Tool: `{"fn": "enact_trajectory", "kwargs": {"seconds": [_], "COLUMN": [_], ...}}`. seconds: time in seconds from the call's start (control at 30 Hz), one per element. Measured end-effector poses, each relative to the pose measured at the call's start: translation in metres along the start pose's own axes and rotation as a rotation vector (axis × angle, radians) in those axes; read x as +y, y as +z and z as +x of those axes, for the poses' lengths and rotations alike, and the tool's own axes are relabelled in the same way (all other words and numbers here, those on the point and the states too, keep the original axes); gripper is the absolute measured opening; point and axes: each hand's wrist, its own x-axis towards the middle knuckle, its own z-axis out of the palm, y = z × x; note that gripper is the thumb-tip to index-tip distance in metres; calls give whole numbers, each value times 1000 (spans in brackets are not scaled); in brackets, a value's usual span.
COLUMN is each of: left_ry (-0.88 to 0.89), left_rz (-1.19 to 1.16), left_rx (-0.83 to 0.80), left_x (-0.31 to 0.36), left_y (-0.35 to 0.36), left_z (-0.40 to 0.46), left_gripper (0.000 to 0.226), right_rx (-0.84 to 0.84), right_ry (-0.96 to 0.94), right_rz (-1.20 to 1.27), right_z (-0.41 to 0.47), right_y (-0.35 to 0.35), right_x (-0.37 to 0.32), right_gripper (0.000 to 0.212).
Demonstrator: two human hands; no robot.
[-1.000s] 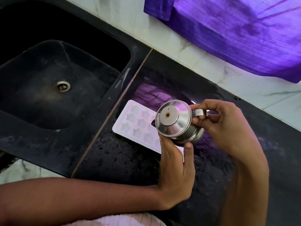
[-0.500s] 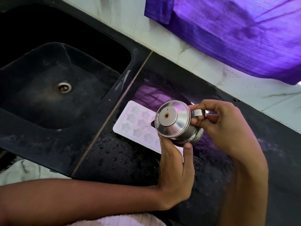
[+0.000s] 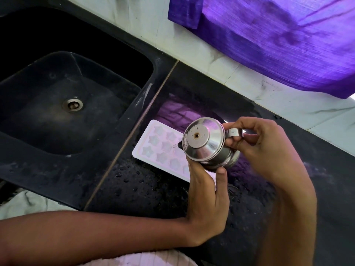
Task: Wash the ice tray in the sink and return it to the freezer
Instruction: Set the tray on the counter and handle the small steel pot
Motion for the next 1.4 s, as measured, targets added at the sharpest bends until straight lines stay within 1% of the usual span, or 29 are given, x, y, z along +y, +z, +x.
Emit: {"fn": "enact_trajectory", "kwargs": {"seconds": [0.07,0.27,0.4,0.53,0.63,0.7,0.83,0.97,1.03,1.13,1.27,1.4], "left_ry": [8,6,30,56,46,39,-19,-81,-98,-105,-150,-159], "left_rz": [2,0,22,43,45,50,11,13,22,29,24,21], "left_rx": [0,-2,22,59,77,96,108,140,166,182,181,172], "left_x": [1,0,2,3,3,3,0,-4,-6,-8,-12,-14], "left_y": [0,1,0,-1,-1,-1,0,-1,-3,-5,-6,-7], "left_z": [0,1,4,9,15,21,28,41,47,53,58,61], "left_gripper": [68,68,67,60,60,62,66,66,63,56,50,48], "right_rx": [0,9,14,-11,-1,5,27,64,66,53,40,35], "right_ry": [-1,-9,-16,-27,-20,-12,-5,19,28,32,58,87], "right_rz": [3,6,42,168,227,253,302,344,359,339,286,219], "right_z": [0,1,2,3,7,12,20,32,38,45,53,57], "right_y": [0,0,0,-1,2,4,10,20,24,29,32,32], "right_x": [0,2,6,7,9,11,15,19,19,17,15,12], "right_gripper": [24,25,16,31,33,30,14,9,13,20,18,13]}}
